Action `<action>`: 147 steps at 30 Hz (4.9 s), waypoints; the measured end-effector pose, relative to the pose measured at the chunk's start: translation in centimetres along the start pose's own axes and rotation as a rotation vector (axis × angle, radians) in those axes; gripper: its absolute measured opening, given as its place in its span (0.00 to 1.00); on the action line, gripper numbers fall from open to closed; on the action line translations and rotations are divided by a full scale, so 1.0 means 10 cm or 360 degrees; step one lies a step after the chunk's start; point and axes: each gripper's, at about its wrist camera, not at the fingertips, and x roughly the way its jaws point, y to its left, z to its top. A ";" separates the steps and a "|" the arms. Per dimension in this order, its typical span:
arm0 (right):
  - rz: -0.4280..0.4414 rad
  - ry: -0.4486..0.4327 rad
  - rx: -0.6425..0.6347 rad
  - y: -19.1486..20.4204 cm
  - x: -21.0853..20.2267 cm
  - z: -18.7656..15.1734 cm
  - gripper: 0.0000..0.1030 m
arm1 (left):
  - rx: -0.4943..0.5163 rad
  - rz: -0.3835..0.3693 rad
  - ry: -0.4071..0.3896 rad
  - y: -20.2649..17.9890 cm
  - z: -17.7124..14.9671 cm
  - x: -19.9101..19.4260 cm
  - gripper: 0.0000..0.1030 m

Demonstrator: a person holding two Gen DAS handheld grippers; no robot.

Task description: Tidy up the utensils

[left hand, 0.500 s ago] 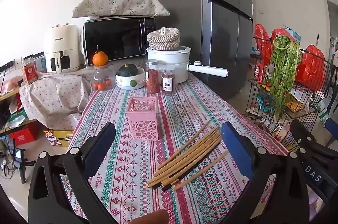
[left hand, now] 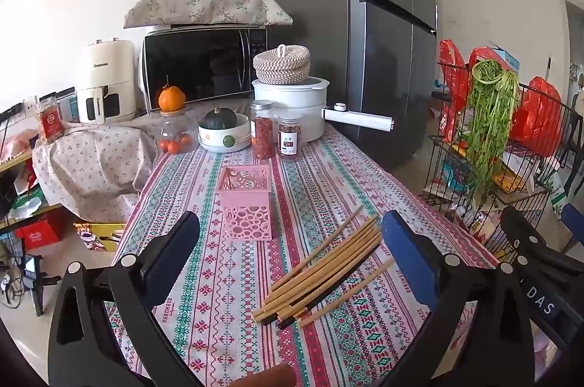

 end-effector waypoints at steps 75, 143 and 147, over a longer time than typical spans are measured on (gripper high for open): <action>0.0002 0.0009 -0.0010 0.00 0.02 -0.01 0.95 | 0.0010 0.0006 0.0020 -0.05 0.03 0.05 0.93; 0.0560 0.1432 0.0873 -0.42 1.74 -0.45 0.95 | 0.0261 -0.0410 0.1033 -0.52 0.15 2.80 0.09; 0.0461 0.1410 0.0826 -0.40 1.78 -0.47 0.95 | 0.0149 -0.0421 0.0790 -0.23 0.47 2.21 0.08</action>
